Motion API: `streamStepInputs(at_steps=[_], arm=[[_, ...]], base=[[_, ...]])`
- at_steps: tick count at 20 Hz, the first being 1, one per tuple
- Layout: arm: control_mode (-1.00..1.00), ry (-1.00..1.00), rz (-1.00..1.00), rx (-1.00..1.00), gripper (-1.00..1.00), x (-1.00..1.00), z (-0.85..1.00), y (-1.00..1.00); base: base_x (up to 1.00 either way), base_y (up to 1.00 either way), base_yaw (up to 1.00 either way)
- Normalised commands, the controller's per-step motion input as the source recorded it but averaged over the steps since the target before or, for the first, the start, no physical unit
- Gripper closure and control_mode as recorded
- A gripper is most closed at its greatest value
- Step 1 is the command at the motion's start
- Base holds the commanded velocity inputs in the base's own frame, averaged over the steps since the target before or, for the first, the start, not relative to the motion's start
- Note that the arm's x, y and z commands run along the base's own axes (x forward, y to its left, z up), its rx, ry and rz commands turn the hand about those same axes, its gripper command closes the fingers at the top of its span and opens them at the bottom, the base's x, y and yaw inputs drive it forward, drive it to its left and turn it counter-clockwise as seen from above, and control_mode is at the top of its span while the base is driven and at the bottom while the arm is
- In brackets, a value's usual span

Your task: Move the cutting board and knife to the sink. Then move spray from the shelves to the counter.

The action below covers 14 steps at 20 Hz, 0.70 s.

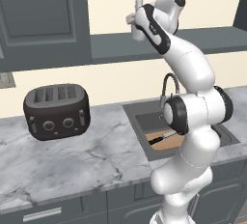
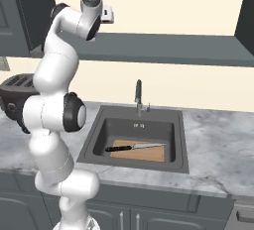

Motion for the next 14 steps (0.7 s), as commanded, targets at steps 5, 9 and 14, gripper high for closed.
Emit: streamStepInputs(at_steps=[5, 9, 14], arm=[[-1.00, -0.07, 0.02, 0.09, 1.00, -0.54, 0.03, 0.05], [-1.00, -0.16, 0.09, 0.02, 1.00, -0.71, 0.05, 0.02], [-1.00, -0.24, 0.17, 0.00, 1.00, -0.82, 0.00, 0.00]], base=[[0.00, 0.00, 0.00], [0.00, 0.00, 0.00], [0.00, 0.00, 0.00]])
